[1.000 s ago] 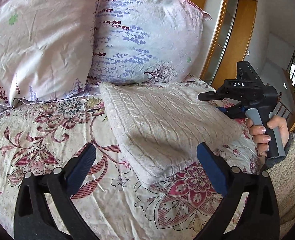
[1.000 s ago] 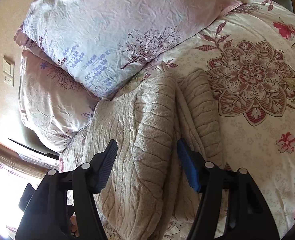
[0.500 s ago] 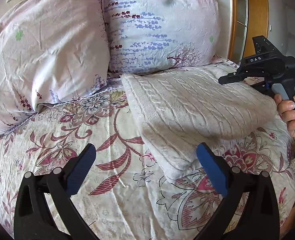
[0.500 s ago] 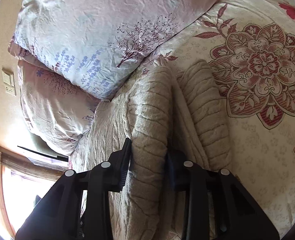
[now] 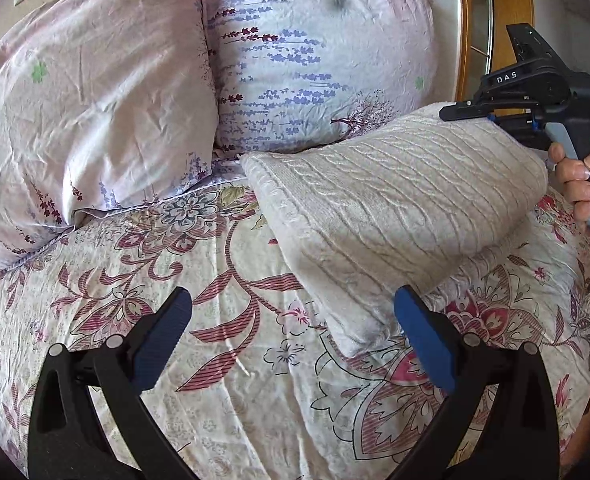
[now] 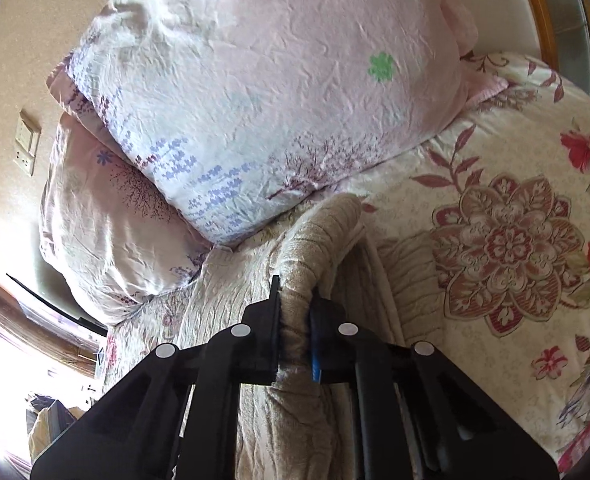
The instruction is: Fold small clothes
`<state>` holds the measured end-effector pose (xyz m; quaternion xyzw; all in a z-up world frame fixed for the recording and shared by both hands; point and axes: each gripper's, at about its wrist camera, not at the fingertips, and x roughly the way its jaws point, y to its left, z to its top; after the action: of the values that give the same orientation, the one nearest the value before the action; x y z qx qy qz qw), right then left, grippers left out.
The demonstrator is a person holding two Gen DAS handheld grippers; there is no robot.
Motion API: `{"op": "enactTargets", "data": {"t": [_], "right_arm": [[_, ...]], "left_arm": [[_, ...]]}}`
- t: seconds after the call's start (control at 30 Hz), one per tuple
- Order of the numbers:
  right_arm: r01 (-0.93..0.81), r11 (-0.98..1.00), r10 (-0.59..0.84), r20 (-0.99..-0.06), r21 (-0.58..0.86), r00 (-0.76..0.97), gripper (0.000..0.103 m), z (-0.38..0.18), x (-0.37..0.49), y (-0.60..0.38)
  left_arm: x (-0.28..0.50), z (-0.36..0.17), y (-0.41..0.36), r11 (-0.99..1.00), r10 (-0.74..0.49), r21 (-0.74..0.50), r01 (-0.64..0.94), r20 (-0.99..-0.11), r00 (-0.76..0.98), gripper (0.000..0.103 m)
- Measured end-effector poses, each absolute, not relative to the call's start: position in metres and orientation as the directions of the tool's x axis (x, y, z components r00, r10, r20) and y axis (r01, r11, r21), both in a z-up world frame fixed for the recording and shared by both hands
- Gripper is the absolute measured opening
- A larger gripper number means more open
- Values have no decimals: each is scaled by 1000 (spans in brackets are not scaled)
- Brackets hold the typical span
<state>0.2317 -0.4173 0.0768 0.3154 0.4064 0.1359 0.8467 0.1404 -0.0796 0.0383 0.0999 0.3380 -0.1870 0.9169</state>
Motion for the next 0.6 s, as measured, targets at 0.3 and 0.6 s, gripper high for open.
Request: {"op": "enactTargets", "data": {"t": [0.3,0.6], "right_arm": [[151,765,448,-686,626,573,9,31,237,-429],[159,762,406,-654,628,638,9,50,230,-436]], "left_arm": [[136,40,-84,887,-315,55,457,-652,690,101],[131,44,-89,860,-341,71,506,-657,673,101]]}}
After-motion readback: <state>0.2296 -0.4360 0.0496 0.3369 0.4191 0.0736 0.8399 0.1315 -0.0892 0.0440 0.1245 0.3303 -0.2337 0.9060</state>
